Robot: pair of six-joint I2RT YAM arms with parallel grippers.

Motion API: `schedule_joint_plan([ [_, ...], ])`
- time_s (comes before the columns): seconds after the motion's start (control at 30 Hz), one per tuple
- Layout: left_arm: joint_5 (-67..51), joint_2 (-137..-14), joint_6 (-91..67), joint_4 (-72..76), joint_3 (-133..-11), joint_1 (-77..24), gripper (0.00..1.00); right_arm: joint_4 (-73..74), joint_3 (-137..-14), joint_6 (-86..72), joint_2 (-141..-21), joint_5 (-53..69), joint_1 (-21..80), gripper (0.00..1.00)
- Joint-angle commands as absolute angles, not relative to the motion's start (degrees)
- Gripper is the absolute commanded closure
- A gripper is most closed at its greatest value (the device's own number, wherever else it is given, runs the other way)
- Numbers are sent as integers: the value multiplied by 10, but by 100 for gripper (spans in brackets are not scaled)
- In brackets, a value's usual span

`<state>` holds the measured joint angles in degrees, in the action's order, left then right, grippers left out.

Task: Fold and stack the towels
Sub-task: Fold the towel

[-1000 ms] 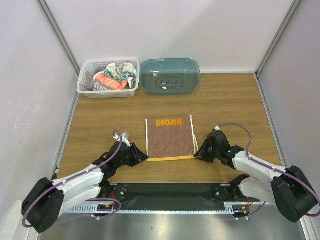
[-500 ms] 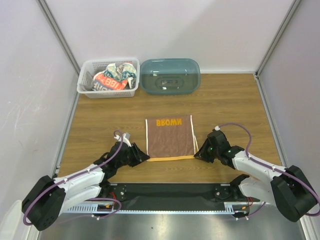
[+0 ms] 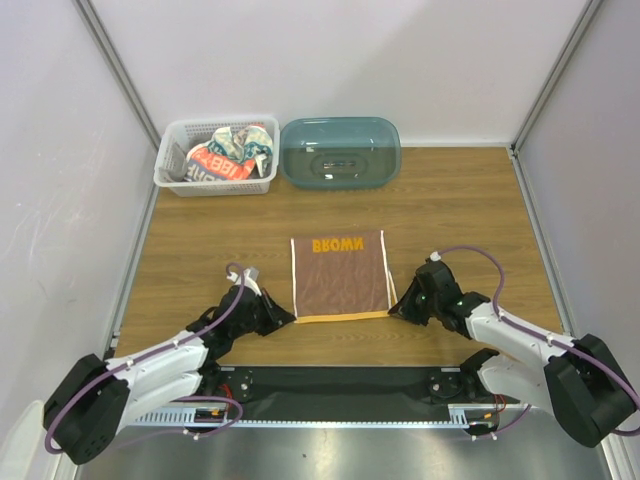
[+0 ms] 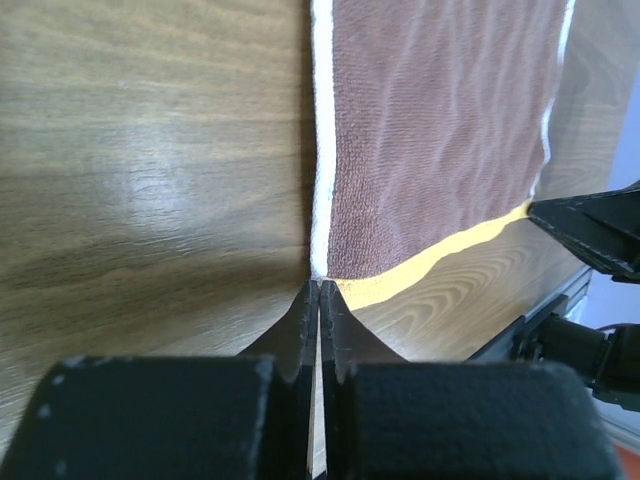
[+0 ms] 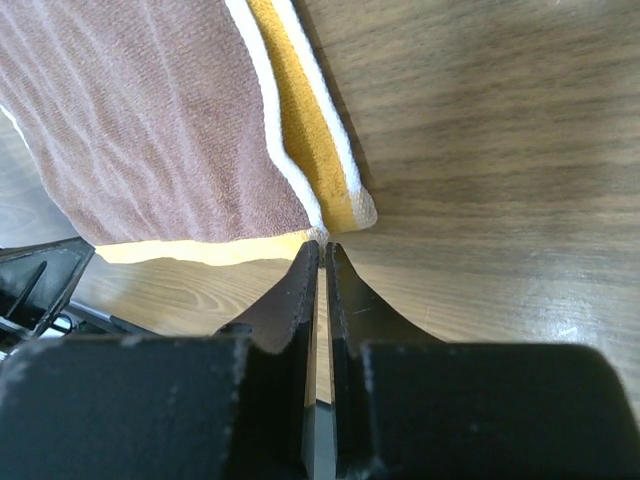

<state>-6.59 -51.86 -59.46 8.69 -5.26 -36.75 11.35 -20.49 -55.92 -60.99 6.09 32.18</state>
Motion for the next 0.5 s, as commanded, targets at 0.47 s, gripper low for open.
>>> schedule_joint_plan([
  [0.47,-38,-478,-556,67,-97,-374,100,174,-291,-517,-584,29,316,100],
])
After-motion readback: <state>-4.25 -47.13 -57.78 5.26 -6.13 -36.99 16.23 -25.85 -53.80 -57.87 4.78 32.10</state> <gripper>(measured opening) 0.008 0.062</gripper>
